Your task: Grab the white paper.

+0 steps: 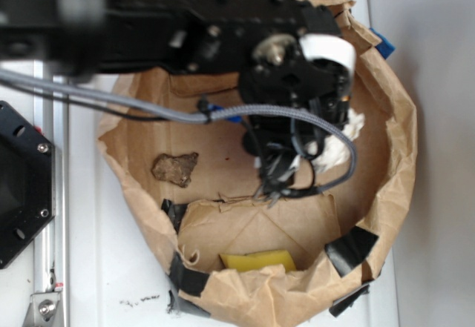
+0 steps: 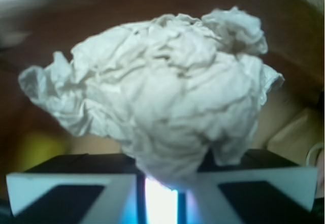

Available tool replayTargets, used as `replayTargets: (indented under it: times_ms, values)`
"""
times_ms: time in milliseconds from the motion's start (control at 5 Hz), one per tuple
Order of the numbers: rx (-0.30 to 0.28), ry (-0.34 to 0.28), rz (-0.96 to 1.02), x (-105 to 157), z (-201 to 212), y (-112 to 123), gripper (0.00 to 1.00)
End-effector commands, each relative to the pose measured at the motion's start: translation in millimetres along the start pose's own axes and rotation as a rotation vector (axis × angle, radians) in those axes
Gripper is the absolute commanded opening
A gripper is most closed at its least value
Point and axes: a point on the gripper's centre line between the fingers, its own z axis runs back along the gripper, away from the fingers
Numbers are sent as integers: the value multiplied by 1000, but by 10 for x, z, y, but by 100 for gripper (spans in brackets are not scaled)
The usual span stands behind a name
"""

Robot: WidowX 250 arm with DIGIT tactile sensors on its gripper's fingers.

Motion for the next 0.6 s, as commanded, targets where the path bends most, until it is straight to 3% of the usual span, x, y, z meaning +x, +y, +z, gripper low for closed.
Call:
replayTargets:
  times_ms: [0,200,400]
  values:
    - [-34,46,45,-34,690,-158,0]
    - [4,73,88,-54,738,-235,0]
    - [3,95,72,-27,711,-255,0]
